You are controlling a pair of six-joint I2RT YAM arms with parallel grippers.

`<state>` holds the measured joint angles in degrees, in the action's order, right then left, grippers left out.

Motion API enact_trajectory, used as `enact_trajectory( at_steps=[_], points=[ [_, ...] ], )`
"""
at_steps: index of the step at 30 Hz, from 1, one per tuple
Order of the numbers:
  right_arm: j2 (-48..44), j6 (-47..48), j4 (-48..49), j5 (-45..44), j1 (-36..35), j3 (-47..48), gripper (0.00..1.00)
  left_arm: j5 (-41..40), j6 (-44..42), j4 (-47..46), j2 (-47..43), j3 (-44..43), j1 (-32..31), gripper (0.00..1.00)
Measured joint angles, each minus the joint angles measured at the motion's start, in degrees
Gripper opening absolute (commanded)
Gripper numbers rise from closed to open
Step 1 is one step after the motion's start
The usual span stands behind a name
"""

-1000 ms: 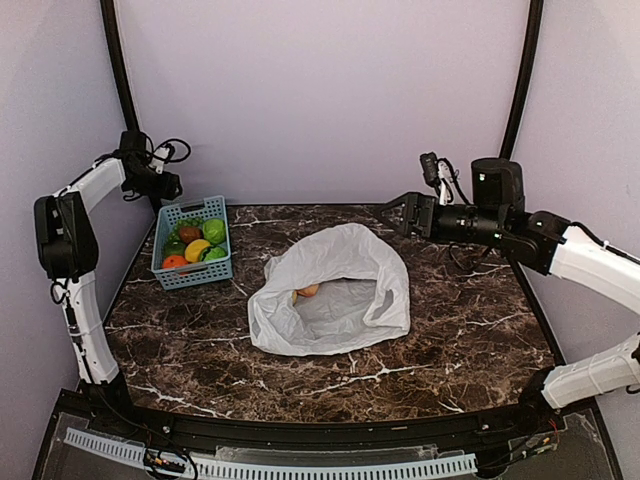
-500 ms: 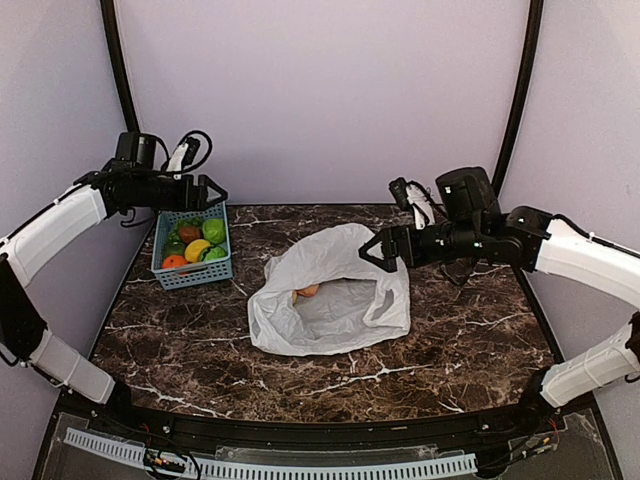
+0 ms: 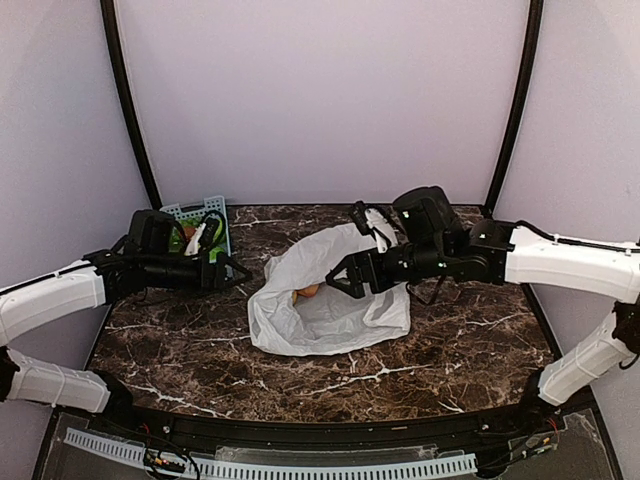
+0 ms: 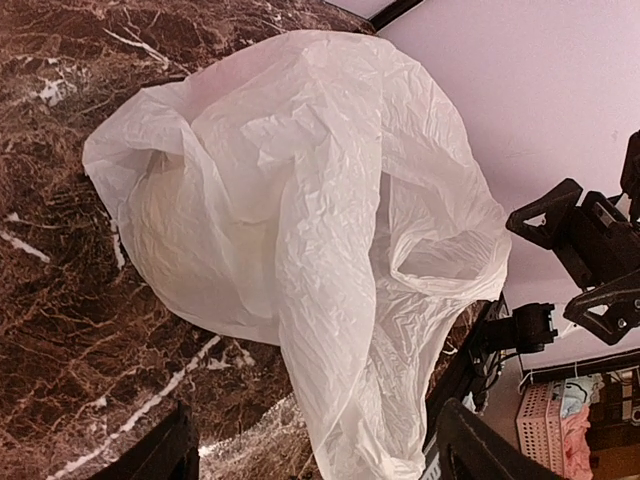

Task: Untie the knot of the plastic bag and take out the fruit
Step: Reach into the takeout bag at the center of the board, then adjust the takeout bag at the center of the board.

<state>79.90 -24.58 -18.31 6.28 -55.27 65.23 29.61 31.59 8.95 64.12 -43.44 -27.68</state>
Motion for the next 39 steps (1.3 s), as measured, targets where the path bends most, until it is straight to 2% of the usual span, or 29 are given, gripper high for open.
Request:
enact_trajectory(
  at_steps=[7, 16, 18, 21, 24, 28, 34, 39],
  points=[
    [4.2, -2.9, 3.8, -2.2, -2.9, -1.7, 0.79, 1.3, 4.0, -5.5, 2.1, 2.9, -3.5, 0.85],
    [9.8, -6.1, 5.9, -3.3, -4.8, -3.7, 0.65, 1.4, 3.5, -9.2, 9.7, 2.8, -7.9, 0.85],
    [11.2, -6.4, 6.1, -3.4, -4.9, -3.7, 0.62, 1.3, 2.8, -9.5, 11.2, 2.1, -8.2, 0.79],
    [13.1, -7.3, 6.7, -3.8, -5.0, -3.8, 0.59, 1.1, 1.7, -9.7, 13.9, 0.6, -8.3, 0.63],
    [14.2, -8.9, 8.0, -5.4, -5.0, -4.5, 0.59, 0.8, 1.0, -10.3, 16.0, -0.6, -8.6, 0.47],
    [15.1, -10.5, 10.0, -9.0, -5.0, -4.9, 0.61, 0.7, 0.3, -10.6, 17.0, -1.4, -9.3, 0.32],
    [18.6, -12.1, 13.7, -15.5, -4.7, -4.7, 0.70, 0.3, 0.0, -10.8, 17.1, -1.6, -9.7, 0.13],
    [22.1, -12.3, 16.7, -16.6, -3.5, -3.0, 0.72, 0.2, -0.4, -10.7, 17.1, -1.6, -10.1, 0.05]
  ],
)
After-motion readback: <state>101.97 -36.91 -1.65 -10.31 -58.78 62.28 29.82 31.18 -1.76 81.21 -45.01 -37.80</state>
